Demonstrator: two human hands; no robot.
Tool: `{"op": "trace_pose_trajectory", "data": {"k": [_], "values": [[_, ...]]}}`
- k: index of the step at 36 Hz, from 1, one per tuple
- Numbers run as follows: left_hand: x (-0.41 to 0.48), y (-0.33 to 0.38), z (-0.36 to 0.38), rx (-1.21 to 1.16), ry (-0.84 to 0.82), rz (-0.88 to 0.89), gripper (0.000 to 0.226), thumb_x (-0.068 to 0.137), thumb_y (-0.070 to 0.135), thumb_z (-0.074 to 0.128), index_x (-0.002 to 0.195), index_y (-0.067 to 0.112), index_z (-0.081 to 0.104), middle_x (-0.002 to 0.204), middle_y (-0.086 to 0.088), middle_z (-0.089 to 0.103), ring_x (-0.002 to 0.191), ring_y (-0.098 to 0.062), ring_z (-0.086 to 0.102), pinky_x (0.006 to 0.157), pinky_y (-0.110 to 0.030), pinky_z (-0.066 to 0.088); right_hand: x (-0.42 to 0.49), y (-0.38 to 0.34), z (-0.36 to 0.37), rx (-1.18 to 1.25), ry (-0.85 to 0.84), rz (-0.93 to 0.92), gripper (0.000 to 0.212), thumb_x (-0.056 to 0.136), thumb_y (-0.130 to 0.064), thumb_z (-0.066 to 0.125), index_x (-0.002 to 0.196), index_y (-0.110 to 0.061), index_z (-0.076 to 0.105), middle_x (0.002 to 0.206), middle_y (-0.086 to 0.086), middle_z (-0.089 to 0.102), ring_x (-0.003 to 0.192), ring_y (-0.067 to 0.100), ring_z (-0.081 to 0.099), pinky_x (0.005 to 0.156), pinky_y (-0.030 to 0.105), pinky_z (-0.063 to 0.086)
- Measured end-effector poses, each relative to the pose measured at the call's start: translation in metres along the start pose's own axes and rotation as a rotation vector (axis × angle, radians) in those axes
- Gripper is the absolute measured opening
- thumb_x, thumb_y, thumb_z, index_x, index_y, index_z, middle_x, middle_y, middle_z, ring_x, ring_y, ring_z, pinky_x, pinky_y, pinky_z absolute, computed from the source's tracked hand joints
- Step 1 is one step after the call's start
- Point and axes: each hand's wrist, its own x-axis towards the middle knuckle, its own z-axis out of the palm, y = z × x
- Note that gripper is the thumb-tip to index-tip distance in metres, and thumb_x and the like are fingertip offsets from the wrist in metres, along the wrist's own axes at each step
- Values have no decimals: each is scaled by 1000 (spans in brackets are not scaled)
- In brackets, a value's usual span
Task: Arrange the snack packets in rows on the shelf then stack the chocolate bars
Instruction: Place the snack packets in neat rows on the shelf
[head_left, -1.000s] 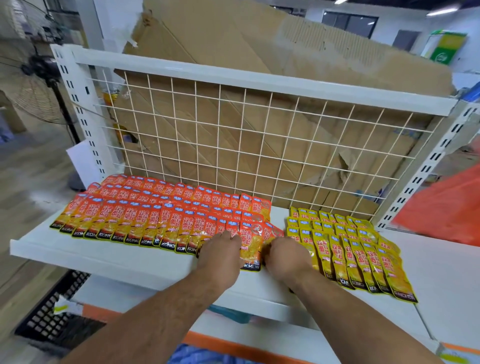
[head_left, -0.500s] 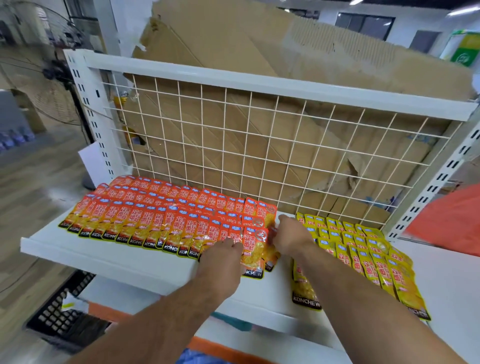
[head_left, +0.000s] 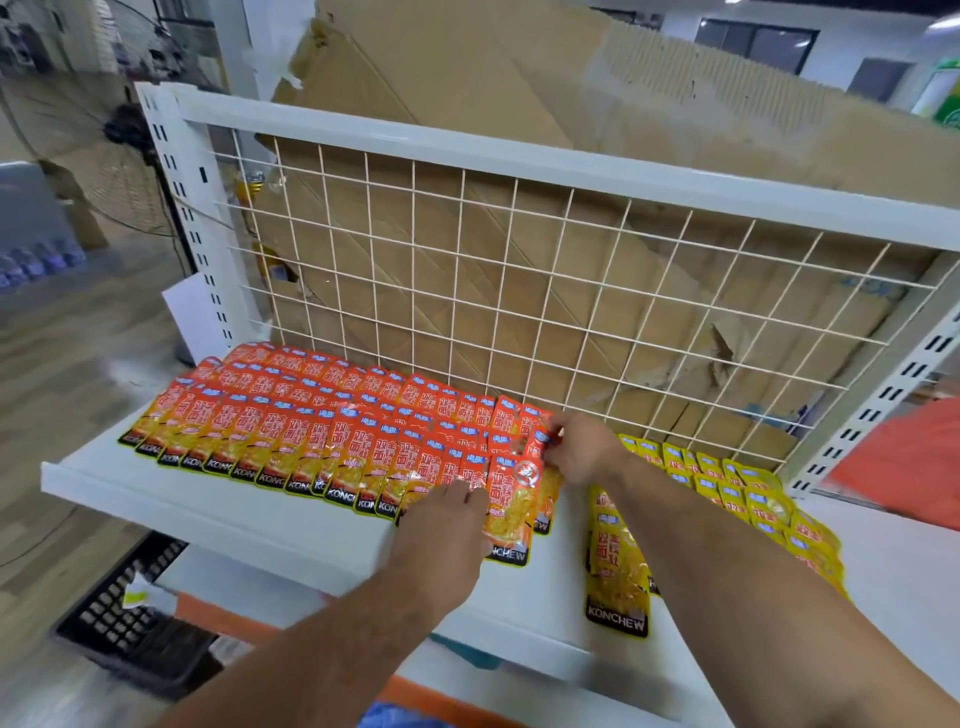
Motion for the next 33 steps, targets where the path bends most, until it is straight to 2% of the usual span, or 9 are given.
{"op": "trace_pose_trajectory", "data": {"k": [2, 4, 7, 9, 12, 21, 25, 28, 33], "values": [[0, 0, 0, -14, -1, -10, 37, 96, 39, 57, 127, 20, 49, 122, 1, 54, 109, -19, 51, 90, -34, 46, 9, -5, 2, 58, -6, 14, 25, 86, -7, 66, 74, -28, 58, 89, 3, 69, 85, 21, 64, 70, 26, 47], [0, 0, -1, -18, -15, -19, 36, 97, 39, 57, 126, 20, 48, 122, 0, 53, 109, -20, 50, 89, -34, 45, 18, -7, 4, 90, -21, 40, 17, 88, -9, 66, 101, -21, 67, 99, 6, 71, 86, 21, 65, 70, 29, 54], [1, 0, -2, -11, -29, -28, 37, 97, 38, 56, 128, 19, 47, 123, -1, 51, 111, -22, 50, 90, -35, 45, 25, -12, 9, 71, -80, 34, 39, 90, -11, 64, 128, -19, 62, 102, 5, 67, 79, 21, 63, 55, 25, 51], [1, 1, -3, -7, -33, -33, 37, 97, 38, 56, 128, 20, 47, 124, -2, 51, 111, -22, 50, 90, -36, 45, 29, -12, 13, 92, -113, 47, 35, 90, -9, 65, 124, -18, 64, 105, 10, 72, 67, 25, 66, 44, 26, 50], [1, 1, -3, -6, -37, -39, 37, 97, 37, 56, 128, 20, 48, 125, -2, 52, 110, -22, 50, 89, -35, 45, 31, -11, 16, 96, -125, 71, 16, 90, -6, 63, 103, -13, 71, 75, 9, 70, 43, 18, 59, 34, 24, 46], [1, 1, -2, -11, -52, -38, 42, 98, 36, 55, 138, 26, 44, 128, -1, 51, 113, -22, 50, 92, -35, 46, 30, 15, 15, 225, -167, 173, 10, 86, -8, 65, 92, -14, 68, 77, 5, 66, 50, 11, 61, 44, 22, 51], [1, 1, -1, -3, -55, -41, 52, 100, 35, 50, 149, 32, 33, 139, -3, 46, 123, -24, 45, 102, -37, 43, 31, 14, 24, 196, -100, 208, 12, 87, -5, 61, 89, -6, 73, 66, 7, 62, 57, 22, 59, 56, 36, 57], [0, 4, -1, 27, -67, -42, 53, 101, 38, 43, 151, 35, 27, 142, -5, 42, 126, -24, 41, 105, -39, 41, 31, 14, 25, 211, -98, 216, 13, 88, -10, 61, 92, -6, 72, 79, 11, 69, 67, 27, 67, 55, 30, 59], [0, 8, -1, 65, -74, -46, 55, 99, 43, 39, 151, 39, 24, 141, -7, 40, 126, -26, 39, 104, -38, 39, 32, 13, 22, 69, -43, 217, 15, 85, -21, 66, 87, -8, 71, 98, 16, 73, 86, 31, 69, 80, 38, 59]]}}
